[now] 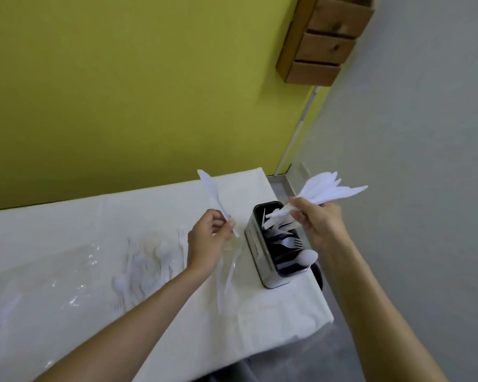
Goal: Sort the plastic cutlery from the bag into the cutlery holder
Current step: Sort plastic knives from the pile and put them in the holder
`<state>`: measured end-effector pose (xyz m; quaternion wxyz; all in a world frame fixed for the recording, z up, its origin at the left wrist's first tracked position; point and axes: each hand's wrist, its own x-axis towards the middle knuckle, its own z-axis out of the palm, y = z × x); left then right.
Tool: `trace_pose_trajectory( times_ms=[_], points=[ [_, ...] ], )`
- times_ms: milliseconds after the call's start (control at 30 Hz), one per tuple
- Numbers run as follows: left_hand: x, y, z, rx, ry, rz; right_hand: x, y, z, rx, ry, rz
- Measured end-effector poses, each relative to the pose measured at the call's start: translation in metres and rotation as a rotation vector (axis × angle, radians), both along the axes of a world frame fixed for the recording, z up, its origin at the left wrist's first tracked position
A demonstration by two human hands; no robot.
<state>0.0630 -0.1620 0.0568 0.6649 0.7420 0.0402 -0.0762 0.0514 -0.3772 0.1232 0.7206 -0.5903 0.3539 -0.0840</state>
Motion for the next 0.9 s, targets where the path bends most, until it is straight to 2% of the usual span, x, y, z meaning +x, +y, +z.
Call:
trace_pose_trajectory(
  times_ms=[67,133,267,467,667,900],
  points=[
    [0.009,-0.025,0.005,-0.03,-0.006,-0.061,0.001,-0.01,-0.011,-0.239,0.069,-0.05],
    [0.014,-0.049,0.008,0.004,-0.041,-0.118,-0.002,-0.012,-0.016,-0.474,0.138,0.014],
    [0.013,-0.076,0.009,0.229,-0.143,-0.204,-0.005,-0.013,-0.022,-0.686,0.203,0.249],
    [0.01,-0.081,-0.001,0.382,-0.272,-0.344,-0.001,-0.022,-0.023,-0.789,0.289,0.49],
    [0.008,-0.076,-0.002,0.366,-0.293,-0.383,-0.008,-0.022,-0.021,-0.773,0.151,0.588],
    [0.001,-0.061,-0.009,0.372,-0.29,-0.339,-0.016,-0.011,-0.018,-0.856,-0.028,0.406]
  ],
)
